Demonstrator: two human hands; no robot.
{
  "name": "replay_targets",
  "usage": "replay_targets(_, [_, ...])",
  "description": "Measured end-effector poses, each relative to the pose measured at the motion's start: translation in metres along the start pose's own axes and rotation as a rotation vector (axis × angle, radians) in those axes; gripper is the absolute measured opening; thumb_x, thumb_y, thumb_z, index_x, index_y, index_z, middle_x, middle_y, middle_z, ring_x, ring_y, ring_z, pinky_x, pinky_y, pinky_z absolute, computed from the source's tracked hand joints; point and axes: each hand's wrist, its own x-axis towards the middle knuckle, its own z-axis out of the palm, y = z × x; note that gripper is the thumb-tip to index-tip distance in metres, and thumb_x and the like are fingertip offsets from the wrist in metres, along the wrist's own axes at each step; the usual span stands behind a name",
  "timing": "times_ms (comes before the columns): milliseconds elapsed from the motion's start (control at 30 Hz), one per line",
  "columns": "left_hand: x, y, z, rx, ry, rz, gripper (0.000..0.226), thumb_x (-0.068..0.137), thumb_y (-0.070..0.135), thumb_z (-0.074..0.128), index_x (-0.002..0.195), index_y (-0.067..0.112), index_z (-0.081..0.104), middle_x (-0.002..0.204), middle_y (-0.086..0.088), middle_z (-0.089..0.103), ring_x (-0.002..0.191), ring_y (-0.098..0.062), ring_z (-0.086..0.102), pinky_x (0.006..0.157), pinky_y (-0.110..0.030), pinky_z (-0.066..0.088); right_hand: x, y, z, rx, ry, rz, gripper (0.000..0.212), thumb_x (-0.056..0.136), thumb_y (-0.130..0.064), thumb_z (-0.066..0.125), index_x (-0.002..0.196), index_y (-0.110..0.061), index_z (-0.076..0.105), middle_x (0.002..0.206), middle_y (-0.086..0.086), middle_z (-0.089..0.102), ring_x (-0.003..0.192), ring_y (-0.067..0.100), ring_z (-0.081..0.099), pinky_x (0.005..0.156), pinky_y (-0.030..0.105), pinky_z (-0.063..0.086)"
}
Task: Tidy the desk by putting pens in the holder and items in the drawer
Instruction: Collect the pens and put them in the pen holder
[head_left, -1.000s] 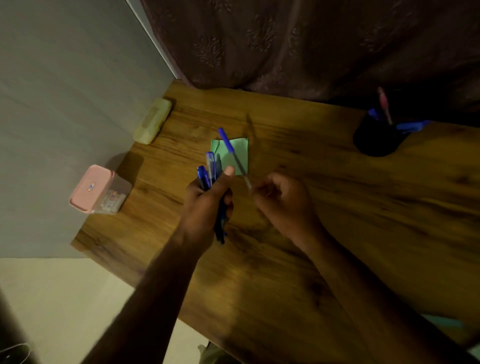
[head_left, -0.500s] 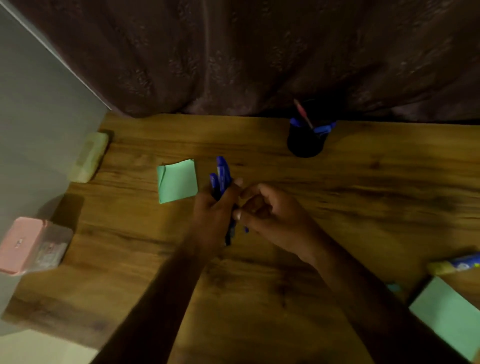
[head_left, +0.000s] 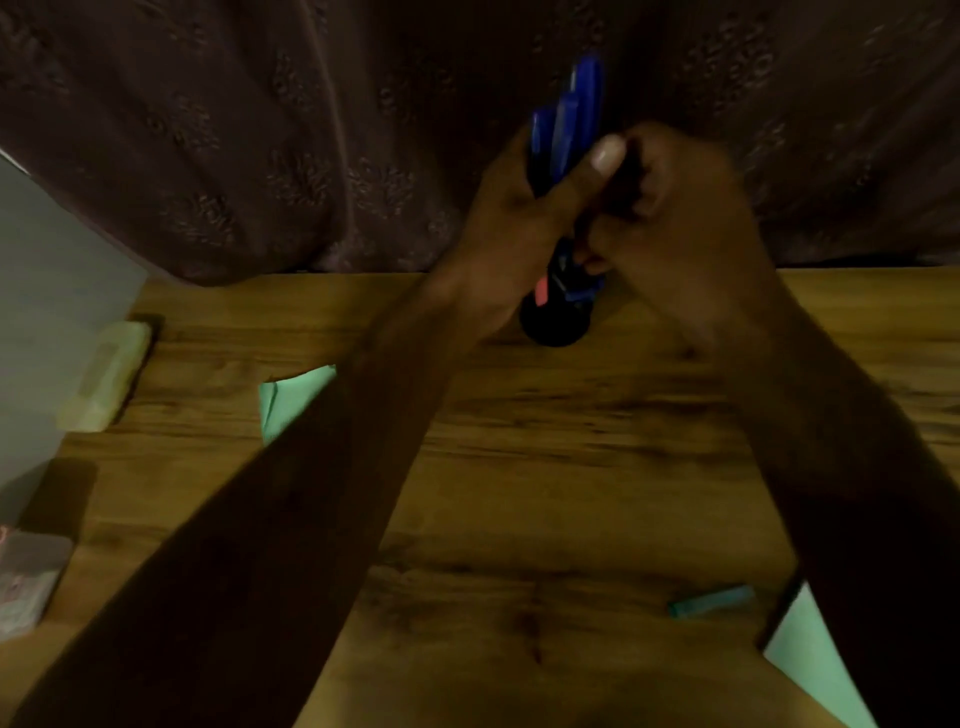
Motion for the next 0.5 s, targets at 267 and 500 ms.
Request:
replay_targets(267, [0.042,-0.034,0.010,-0.040,-0.003,-0.007,0.041,0.099,0.009,0.057,0.137,-0.005,0.048,0.128,-0.019,0.063,0.113,-0.022,0.066,0.095,-0.032,0.055,0.032,0.033,0.002,-0.065,0.048,0.064,0.023,0.080,-0.006,0.064,0.098,-0.021,0.060,0.082,-0.001,0.069,0.073,0.015,0.073,0.067,0.046,0.063])
replay_targets(500, [0.052,-0.059,0.010,-0.055,0.013,-0.040,0.038,0.097,0.003,0.059,0.133,-0.006,0.052,0.122,-0.016,0.066,0.107,-0.017,0.068,0.090,-0.026,0.055,0.037,0.059,0.008,-0.198,0.075,0.067,0.016,0.088,-0.014,0.062,0.096,-0.027,0.057,0.078,-0.010,0.062,0.072,0.015,0.068,0.062,0.030,0.056])
